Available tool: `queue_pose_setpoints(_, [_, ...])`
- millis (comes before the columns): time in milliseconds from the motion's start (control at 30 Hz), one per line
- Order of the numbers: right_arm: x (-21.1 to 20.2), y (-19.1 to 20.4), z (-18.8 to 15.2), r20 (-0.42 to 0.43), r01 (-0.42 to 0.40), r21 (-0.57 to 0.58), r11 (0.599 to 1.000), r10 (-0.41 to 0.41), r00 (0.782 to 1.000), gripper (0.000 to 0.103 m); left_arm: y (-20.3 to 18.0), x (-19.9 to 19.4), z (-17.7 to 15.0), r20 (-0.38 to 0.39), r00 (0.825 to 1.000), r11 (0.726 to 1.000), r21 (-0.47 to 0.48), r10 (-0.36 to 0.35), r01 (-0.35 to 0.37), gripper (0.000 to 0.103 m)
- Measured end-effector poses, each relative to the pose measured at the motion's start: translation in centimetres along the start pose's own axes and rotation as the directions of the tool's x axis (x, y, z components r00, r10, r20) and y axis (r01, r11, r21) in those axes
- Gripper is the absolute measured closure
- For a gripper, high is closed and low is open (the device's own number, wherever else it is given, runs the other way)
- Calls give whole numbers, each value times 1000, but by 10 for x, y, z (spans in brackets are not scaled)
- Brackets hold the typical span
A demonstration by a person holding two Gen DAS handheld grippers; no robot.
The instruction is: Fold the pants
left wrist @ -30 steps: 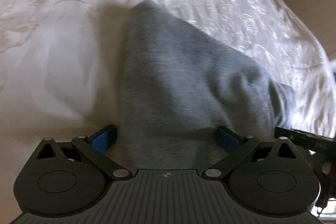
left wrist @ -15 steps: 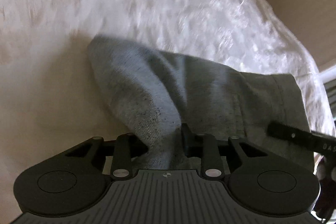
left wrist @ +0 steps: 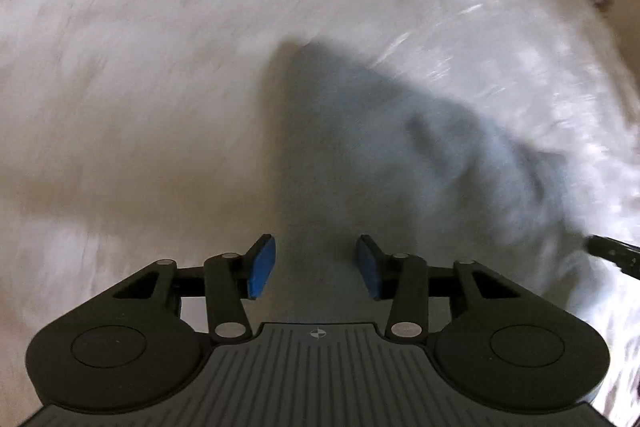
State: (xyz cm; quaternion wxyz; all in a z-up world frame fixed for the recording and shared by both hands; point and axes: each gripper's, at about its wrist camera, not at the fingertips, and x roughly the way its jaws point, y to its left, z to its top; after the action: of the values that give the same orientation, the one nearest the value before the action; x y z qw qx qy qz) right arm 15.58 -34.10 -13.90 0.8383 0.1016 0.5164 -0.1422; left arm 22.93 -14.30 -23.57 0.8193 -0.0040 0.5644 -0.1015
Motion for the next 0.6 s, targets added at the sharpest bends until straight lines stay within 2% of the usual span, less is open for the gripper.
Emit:
queue_pose_setpoints(33, [3, 2, -1, -5, 42, -20, 999, -42, 999, 68, 5, -1, -6, 3, 1000, 1000, -21, -1, 1, 60])
queue_pose_setpoints(133, [-16, 4, -9, 55, 14, 0, 1000, -14, 998, 68, 5, -18, -27, 45, 999, 1000, 23, 11, -13, 60])
queue_pose_setpoints(200, [-31, 15, -17, 100, 9, -20, 1000, -7, 995, 57, -1, -34, -38, 79, 997, 998, 66, 2, -7, 59])
queue_pose_setpoints(267, [-46, 25, -27, 142, 7, -37, 999, -2, 990, 42, -4, -52, -44, 120, 993, 996, 94, -15, 4, 59])
queue_pose_setpoints(333, [-63, 30, -36, 171, -1, -34, 999, 7, 985, 36, -16, -70, -51, 175, 984, 994, 111, -22, 3, 59])
queue_pose_setpoints(367, [-67, 31, -39, 180, -5, -27, 1000, 10, 984, 30, -19, -81, -56, 205, 979, 993, 116, -11, -13, 59])
queue_pose_setpoints(467, [-86, 39, -51, 207, 1, -1, 1000, 0, 978, 24, -31, -107, -65, 297, 953, 988, 116, 62, -100, 59])
queue_pose_setpoints(533, [-99, 45, -57, 223, 9, 5, 1000, -10, 975, 16, -37, -122, -70, 336, 938, 986, 104, 88, -130, 58])
queue_pose_setpoints(600, [-112, 51, -62, 232, 12, 7, 1000, -13, 973, 12, -40, -128, -69, 326, 943, 989, 99, 71, -108, 58])
